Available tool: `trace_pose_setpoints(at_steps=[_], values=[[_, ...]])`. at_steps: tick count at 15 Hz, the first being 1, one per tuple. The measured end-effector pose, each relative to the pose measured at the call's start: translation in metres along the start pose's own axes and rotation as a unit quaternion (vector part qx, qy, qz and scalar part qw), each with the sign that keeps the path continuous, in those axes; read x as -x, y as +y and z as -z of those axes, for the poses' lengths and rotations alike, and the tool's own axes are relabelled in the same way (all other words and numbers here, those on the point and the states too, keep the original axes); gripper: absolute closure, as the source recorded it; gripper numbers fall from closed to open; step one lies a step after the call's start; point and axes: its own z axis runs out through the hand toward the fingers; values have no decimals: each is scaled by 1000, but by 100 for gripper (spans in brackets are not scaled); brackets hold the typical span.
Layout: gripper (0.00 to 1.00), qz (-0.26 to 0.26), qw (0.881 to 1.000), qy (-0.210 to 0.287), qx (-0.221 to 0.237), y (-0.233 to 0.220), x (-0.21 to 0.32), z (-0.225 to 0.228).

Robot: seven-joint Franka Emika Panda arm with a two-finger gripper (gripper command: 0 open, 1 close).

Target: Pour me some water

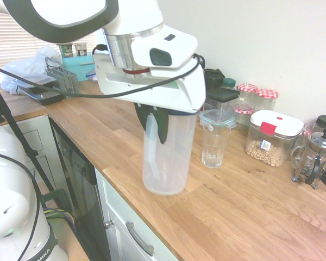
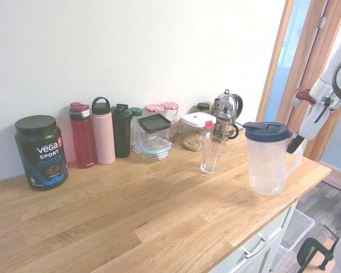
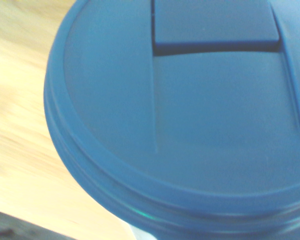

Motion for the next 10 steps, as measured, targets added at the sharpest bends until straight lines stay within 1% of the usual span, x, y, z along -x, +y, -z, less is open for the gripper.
trace_pose_setpoints(at_steps=[2,4,6,10], values=[[100,-13,1000,-4,10,21,-28,0],[100,-14,999,-14,26,20,-61,4],[100,-5,997,-42,59,0,-91,14],[100,-36,984,-108,135,-62,-145,23]])
